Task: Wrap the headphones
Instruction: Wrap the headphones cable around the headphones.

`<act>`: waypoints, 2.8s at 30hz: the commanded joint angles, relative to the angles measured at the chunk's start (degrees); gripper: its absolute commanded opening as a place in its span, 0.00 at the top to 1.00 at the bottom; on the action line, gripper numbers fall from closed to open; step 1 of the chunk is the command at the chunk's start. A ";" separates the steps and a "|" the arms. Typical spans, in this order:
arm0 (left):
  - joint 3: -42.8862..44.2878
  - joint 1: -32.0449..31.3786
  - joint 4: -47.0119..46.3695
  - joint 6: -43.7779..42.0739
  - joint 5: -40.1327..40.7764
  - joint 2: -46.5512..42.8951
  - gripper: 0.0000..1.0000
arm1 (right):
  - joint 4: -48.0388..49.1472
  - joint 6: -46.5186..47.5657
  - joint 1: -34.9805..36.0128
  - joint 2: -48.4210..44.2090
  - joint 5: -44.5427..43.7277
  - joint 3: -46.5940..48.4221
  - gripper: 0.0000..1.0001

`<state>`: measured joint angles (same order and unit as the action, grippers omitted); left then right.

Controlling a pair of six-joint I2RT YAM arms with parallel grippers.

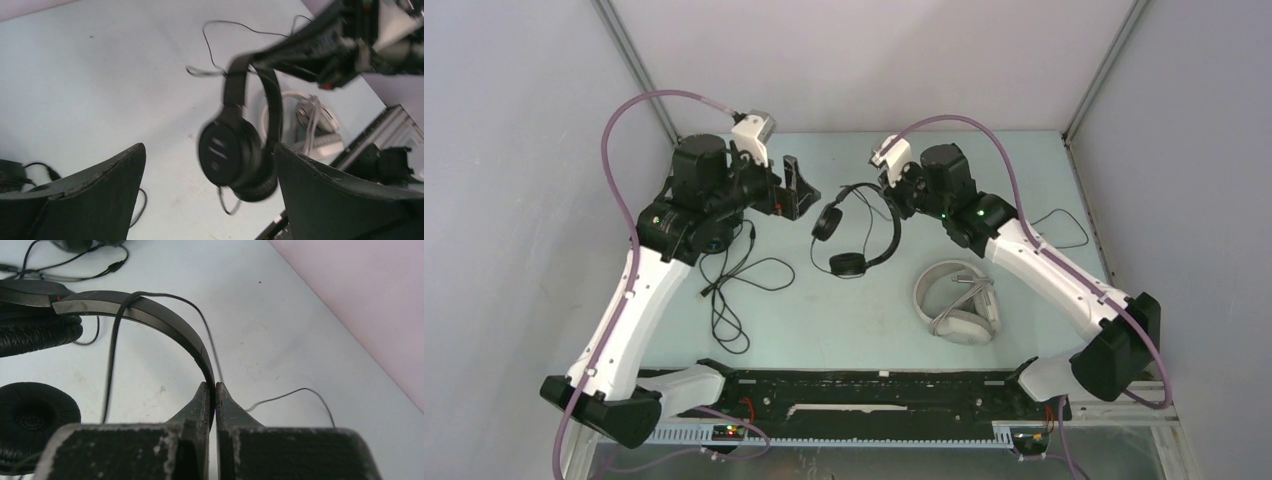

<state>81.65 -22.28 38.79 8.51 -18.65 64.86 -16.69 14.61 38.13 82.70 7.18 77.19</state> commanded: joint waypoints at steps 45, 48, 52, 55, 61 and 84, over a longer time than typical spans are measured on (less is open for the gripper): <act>-15.65 -1.80 -24.49 39.36 2.11 -4.52 1.00 | 7.30 -1.56 -4.16 -4.44 -10.79 -10.12 1.00; -17.45 -1.80 -17.08 33.78 7.87 -8.11 1.00 | 1.37 -7.95 -6.84 -0.14 -10.65 -3.73 1.00; -21.70 -0.82 -9.77 28.86 18.39 -11.51 0.97 | -8.36 -13.16 -8.18 4.93 -10.93 4.20 1.00; -24.07 1.11 -7.64 29.06 18.27 -12.59 0.85 | -9.17 -14.25 -7.73 5.01 -12.96 4.34 1.00; -27.46 2.06 -5.15 31.38 22.20 -16.85 0.38 | -10.93 -15.75 -8.71 4.11 -10.08 8.08 1.00; -9.80 1.56 -18.69 11.23 -23.28 -7.49 0.10 | 17.69 3.72 -1.08 -15.82 15.37 -10.92 1.00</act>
<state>73.82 -20.56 29.56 18.13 -31.40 58.89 -15.35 17.30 38.02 69.73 9.58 66.24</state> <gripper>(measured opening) 0.927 0.019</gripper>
